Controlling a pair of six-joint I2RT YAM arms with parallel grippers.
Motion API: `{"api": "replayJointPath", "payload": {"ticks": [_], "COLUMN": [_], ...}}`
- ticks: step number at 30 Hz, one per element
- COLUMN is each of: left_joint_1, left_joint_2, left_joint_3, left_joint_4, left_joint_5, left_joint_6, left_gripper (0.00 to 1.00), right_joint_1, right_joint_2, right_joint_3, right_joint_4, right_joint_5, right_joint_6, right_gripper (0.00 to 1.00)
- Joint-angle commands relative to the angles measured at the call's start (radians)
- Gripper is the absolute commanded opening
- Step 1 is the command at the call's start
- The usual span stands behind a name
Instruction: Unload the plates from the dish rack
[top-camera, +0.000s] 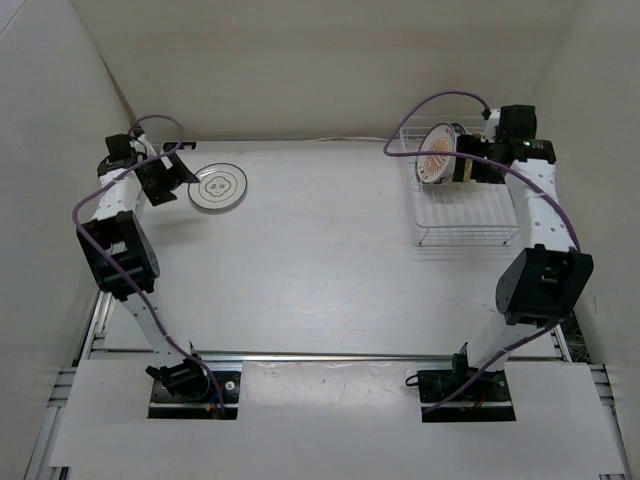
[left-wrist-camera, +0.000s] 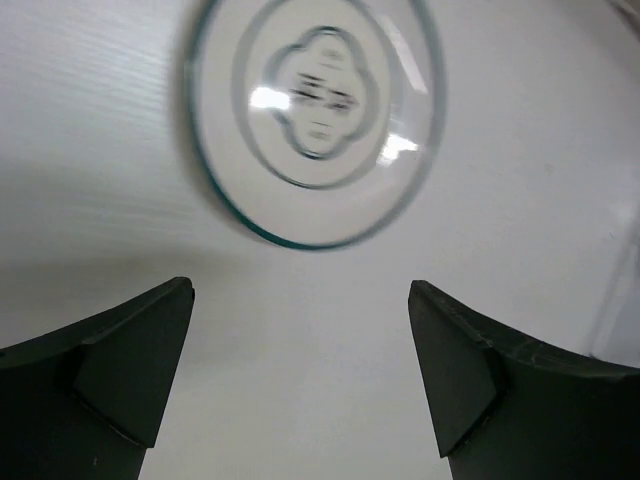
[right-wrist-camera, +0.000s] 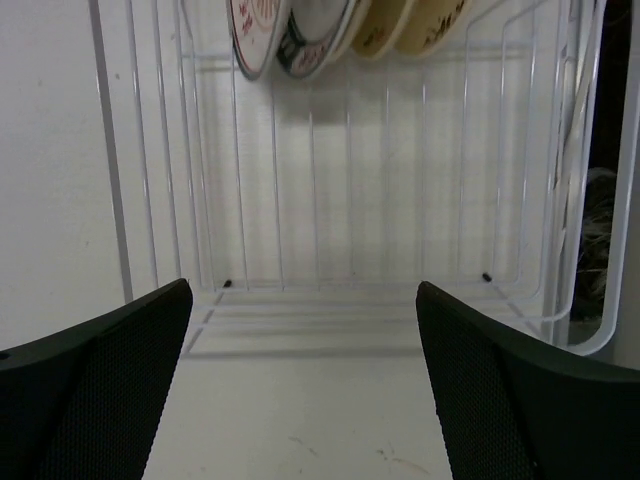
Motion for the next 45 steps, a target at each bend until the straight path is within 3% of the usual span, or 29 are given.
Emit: {"api": "replayJointPath", "payload": {"ticks": [1,10,15,26,42,45], "left_joint_1": [-0.06,-0.095,-0.095,-0.154,-0.154,-0.154], "left_joint_2": [-0.268,-0.501,-0.526,-0.573,-0.687,-0.714], "left_joint_3": [-0.042,-0.289,-0.378,-0.396,-0.416,-0.425], "left_joint_4": [-0.012,-0.012,-0.031,-0.08,-0.089,-0.089], "left_joint_5": [0.204,0.602,0.833,0.707,0.648,0.616], "left_joint_6": [0.086,0.141,0.186,0.243,0.233,0.233], "left_gripper": [0.99,0.99,0.99,0.99,0.99,0.99], "right_joint_1": [0.052,0.072,0.081,0.091,0.1,0.109], "right_joint_2": [0.056,0.268,0.36,0.487,0.633,0.644], "right_joint_3": [0.128,0.397,0.463,0.565,0.665,0.674], "right_joint_4": [0.085,0.094,0.103,0.122,0.149,0.149], "right_joint_5": [0.175,0.135,0.113,0.112,0.121,0.121], "right_joint_6": [-0.013,-0.013,-0.036,-0.047,-0.056,-0.065], "right_gripper": [0.95,0.7,0.46,0.42,0.42,0.3]}}
